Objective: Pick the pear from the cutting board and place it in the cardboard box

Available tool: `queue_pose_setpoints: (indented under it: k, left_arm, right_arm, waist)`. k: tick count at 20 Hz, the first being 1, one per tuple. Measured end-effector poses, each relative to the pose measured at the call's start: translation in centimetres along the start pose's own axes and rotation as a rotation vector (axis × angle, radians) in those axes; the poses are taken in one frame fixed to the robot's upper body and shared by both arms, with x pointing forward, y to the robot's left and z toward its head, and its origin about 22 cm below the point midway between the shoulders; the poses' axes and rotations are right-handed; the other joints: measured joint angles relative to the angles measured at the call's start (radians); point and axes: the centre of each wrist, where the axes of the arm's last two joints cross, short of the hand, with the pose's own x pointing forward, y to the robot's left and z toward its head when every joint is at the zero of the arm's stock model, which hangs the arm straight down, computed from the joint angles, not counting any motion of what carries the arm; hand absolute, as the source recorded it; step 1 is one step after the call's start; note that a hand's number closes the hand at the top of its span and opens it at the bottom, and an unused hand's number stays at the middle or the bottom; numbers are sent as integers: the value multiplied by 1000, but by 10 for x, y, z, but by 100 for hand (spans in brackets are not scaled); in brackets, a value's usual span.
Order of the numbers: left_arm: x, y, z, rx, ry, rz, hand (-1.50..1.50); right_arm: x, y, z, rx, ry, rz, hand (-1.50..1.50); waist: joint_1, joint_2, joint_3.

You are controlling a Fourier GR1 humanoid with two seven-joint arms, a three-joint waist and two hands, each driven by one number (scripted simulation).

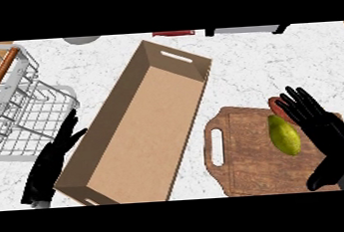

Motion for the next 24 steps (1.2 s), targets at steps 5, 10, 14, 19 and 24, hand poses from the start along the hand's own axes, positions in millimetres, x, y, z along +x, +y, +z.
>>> queue_pose_setpoints:
  k: [5, 10, 14, 19, 24]
  left_arm:
    - [1, -4, -3, -2, -1, -6, 0]
    - [4, -6, -6, -12, -7, -14, 0]
    - [5, -7, -7, -19, -19, -11, 0]
    - [4, -7, -8, -20, -15, -12, 0]
    - [3, -6, -7, -8, -3, -13, 0]
  right_arm:
    - [27, -18, -16, 113, 99, 184, -150]
    - [44, -20, -38, 244, 187, 344, -150]
    - [48, -18, -51, 333, 248, 439, -150]
    - [42, -12, -64, 417, 287, 510, -150]
    - [33, -8, -71, 473, 304, 566, -150]
  waist:
    - [10, 1, 2]
    - [25, 3, 1]
    - [33, 5, 1]
    - [28, 3, 1]
    - [21, -1, 1]
